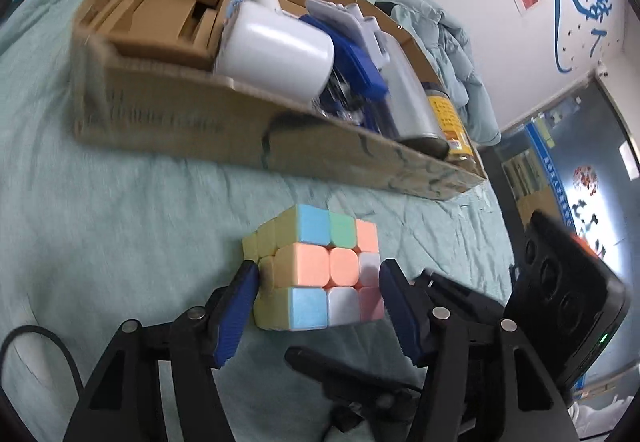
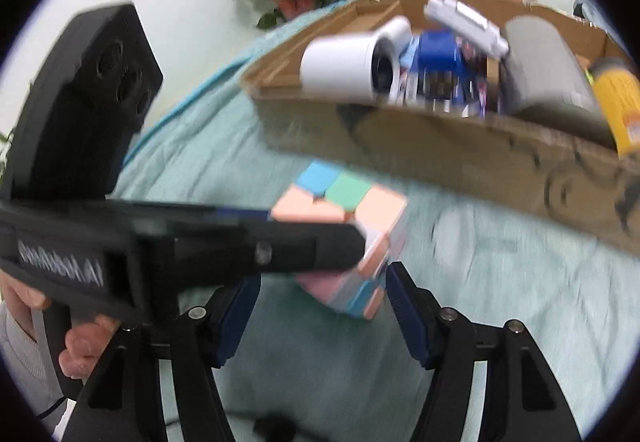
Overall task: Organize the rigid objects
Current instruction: 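Grasp the pastel Rubik's cube on the quilt with the right tool, then lift the Rubik's cube and carry it over the box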
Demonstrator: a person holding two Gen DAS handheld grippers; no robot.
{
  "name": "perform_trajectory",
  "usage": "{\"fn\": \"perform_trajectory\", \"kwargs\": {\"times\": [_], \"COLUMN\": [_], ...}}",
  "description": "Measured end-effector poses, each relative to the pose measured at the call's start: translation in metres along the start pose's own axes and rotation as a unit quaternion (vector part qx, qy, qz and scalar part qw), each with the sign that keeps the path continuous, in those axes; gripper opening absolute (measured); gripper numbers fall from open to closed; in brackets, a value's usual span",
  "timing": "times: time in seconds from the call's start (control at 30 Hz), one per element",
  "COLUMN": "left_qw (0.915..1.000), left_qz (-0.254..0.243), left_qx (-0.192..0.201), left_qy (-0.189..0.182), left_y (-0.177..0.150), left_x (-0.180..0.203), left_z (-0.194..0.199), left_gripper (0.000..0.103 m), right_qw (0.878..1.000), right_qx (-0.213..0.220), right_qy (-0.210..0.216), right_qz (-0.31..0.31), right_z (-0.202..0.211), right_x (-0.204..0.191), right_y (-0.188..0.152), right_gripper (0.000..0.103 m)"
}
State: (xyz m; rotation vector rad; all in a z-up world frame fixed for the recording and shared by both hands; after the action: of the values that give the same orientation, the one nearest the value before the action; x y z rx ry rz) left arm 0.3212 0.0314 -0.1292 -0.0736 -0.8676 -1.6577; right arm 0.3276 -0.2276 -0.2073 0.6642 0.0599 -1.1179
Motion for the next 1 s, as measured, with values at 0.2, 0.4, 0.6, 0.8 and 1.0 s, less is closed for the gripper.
{"fn": "perform_trajectory", "kwargs": {"times": [0.2,0.4,0.6,0.8,1.0], "left_qw": [0.9997,0.9998,0.9993,0.9971,0.9973], "left_qz": [0.017,-0.016,-0.027,-0.054,-0.06], "left_qx": [0.015,0.014,0.027,0.048,0.033], "left_qy": [-0.011,0.0,0.003,0.026,0.027], "left_y": [-0.025,-0.027,-0.018,-0.004,0.001], "left_x": [0.011,0.021,0.028,0.04,0.041], "left_z": [0.002,0.005,0.014,0.031,0.033], "left_gripper": [0.061,0.059,0.058,0.057,0.057], "right_qw": [1.0,0.999,0.998,0.998,0.999], "right_qx": [-0.013,-0.012,-0.009,0.013,0.001], "right_qy": [-0.009,-0.05,-0.057,-0.051,-0.037], "right_qz": [-0.006,0.012,0.008,0.014,0.0], "right_z": [-0.001,-0.005,-0.003,0.008,0.012], "right_x": [0.004,-0.001,0.001,-0.007,-0.005], "right_y": [-0.021,-0.019,-0.008,0.005,0.007], "right_gripper": [0.064,0.064,0.062,0.062,0.061]}}
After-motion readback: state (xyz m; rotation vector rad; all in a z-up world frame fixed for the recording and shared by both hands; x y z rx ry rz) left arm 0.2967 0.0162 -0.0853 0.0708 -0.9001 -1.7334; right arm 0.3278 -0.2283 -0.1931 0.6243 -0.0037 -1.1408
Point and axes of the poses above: each gripper's, at about its wrist camera, not at the fingertips, and z roughly against the way its jaws point, x to its right, y to its top, the point moved 3 cm from there along -z, roughly the way its jaws point, and after that the axes turned 13 degrees about -z, right-handed, at the moved point
